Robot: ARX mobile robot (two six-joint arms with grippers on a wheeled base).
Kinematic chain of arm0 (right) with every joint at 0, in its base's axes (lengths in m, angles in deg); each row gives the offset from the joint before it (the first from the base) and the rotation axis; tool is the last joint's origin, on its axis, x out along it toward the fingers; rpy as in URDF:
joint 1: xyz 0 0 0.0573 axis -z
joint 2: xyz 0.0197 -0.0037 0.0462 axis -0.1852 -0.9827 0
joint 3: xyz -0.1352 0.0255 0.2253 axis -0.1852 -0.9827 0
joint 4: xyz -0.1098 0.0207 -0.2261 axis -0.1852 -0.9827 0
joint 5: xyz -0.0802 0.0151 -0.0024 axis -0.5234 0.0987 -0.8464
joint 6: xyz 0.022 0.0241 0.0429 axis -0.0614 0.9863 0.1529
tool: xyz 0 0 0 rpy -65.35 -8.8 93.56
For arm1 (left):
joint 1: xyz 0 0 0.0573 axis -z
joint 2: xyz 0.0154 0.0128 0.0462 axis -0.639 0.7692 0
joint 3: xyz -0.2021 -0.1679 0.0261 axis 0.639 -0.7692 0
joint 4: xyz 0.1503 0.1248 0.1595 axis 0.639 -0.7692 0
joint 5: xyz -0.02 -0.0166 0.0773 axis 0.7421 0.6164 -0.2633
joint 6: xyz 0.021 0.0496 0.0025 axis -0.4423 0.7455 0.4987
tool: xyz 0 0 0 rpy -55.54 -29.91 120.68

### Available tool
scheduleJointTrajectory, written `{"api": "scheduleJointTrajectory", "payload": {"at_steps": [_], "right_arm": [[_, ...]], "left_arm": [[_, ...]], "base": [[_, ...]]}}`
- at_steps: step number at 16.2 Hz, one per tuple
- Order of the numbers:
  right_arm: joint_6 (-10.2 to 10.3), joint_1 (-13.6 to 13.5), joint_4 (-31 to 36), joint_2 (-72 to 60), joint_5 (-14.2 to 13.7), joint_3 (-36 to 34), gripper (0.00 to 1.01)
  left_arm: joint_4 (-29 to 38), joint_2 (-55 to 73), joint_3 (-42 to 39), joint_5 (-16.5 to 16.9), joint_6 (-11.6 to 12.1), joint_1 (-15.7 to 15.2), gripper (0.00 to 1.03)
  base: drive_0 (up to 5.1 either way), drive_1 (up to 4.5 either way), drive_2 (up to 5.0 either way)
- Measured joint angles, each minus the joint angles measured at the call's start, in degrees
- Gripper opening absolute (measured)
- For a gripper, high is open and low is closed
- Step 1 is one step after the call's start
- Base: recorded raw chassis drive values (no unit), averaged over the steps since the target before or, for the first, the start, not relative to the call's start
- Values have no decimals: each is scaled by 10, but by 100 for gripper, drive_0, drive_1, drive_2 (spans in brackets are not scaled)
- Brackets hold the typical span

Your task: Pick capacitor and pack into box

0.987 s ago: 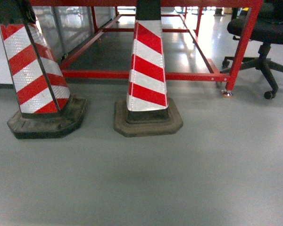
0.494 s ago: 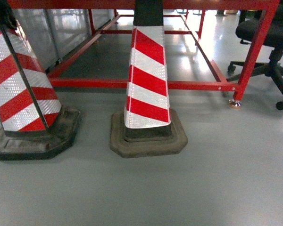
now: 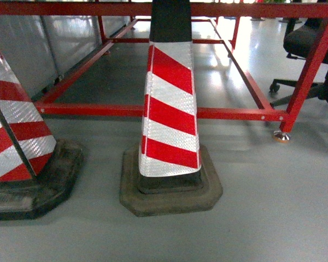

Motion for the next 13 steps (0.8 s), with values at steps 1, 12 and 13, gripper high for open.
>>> {"api": "scheduleJointTrajectory", "payload": {"at_steps": [1, 12, 13], "right_arm": [[0, 0, 0, 0, 0, 0, 98], [0, 0, 0, 0, 0, 0, 98], [0, 0, -1, 0, 0, 0, 98]], "left_arm": [[0, 0, 0, 1, 0, 0, 44], [-1, 0, 0, 1, 0, 0, 44], [-1, 0, 0, 1, 0, 0, 44]], "base": [[-11, 368, -390], [-9, 301, -319], [0, 0, 0]]}}
